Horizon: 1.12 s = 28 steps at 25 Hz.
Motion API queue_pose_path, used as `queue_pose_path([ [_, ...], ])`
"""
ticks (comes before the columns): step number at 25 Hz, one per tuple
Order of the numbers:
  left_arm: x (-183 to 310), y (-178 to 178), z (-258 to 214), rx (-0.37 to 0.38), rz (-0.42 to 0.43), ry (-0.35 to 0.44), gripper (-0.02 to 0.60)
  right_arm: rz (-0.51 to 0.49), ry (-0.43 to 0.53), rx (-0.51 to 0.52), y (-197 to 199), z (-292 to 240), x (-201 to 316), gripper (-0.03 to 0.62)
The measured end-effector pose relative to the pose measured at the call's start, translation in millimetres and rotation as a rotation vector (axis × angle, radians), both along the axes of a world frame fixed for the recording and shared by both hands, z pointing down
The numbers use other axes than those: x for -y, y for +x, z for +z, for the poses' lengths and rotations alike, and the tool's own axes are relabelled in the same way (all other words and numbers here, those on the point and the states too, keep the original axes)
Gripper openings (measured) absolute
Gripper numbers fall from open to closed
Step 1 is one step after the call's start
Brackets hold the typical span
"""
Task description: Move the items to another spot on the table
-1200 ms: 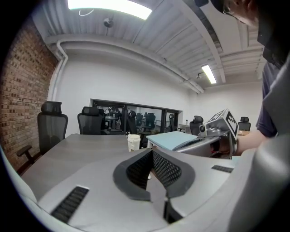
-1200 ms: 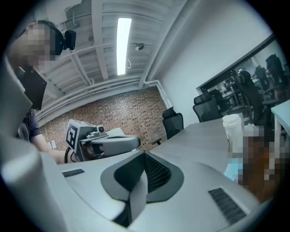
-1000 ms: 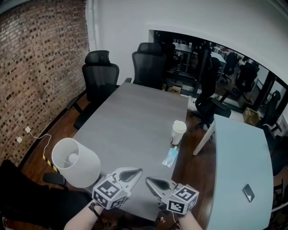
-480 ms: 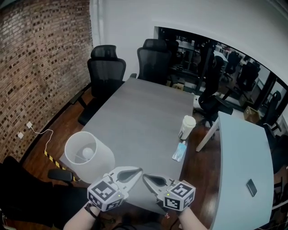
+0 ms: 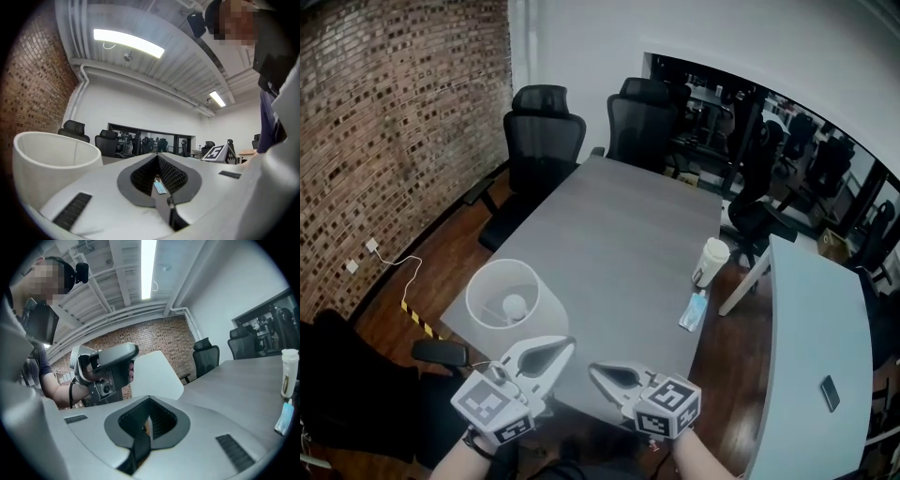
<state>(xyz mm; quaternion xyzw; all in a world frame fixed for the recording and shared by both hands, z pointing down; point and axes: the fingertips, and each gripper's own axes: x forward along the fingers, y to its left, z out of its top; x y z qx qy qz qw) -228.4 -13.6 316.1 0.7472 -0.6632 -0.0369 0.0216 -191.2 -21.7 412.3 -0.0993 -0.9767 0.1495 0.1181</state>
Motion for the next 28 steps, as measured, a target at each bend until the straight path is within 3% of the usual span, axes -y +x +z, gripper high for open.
queue_pose_path([
  [4,-31,-25,-25,-0.041,-0.089,0.09,0.003,-0.03,0.002,-0.004,-9,-2,-15,0.009],
  [10,-75,-60,-36,-0.001,-0.218,0.133,0.003,-0.073,0.007,-0.014,-25,-2,-38,0.009],
  [21,-160,-127,-9,0.031,-0.439,0.11,0.003,-0.169,0.028,-0.045,-66,8,-95,0.009],
  [25,-188,-140,10,0.108,-0.53,0.054,0.003,-0.21,0.037,-0.053,-75,9,-116,0.009],
  [28,-200,-138,30,0.147,-0.549,-0.006,0.003,-0.246,0.052,-0.063,-76,13,-130,0.009],
])
